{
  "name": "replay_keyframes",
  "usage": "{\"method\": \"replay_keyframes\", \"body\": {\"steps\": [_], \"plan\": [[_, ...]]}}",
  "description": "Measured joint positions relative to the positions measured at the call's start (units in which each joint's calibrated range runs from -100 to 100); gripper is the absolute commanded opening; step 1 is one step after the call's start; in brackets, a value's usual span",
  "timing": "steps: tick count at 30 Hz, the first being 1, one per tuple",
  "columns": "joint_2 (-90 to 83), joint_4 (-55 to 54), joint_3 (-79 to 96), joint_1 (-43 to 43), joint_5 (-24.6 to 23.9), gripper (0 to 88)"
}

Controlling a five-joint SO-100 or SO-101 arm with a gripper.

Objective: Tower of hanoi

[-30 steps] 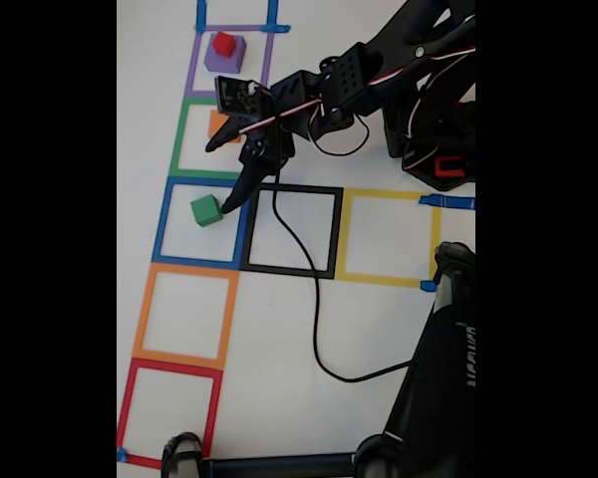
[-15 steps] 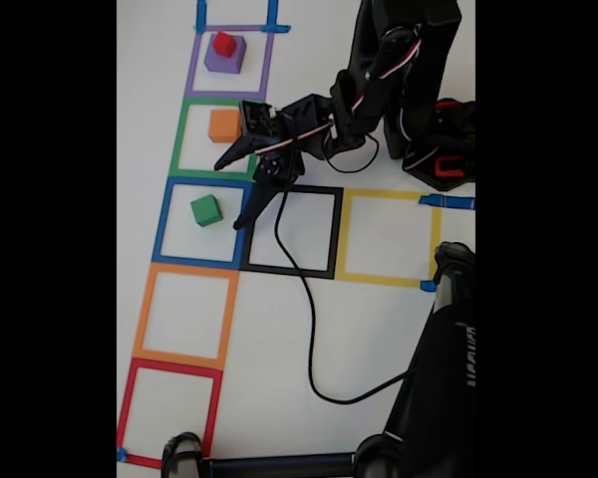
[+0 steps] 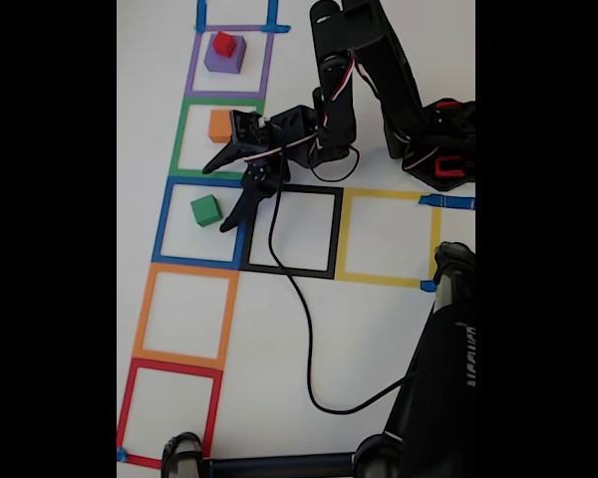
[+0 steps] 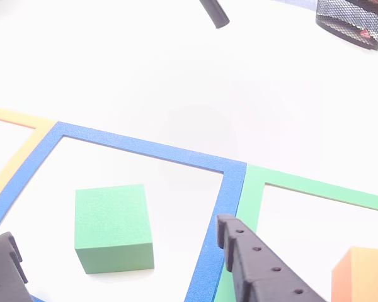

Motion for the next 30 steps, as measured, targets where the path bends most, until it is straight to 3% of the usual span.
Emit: {"method": "replay_keyframes", "body": {"steps": [30], "plan": [[13.34,-3.06,-12.13,-4.8,0.0,28.3]]}}
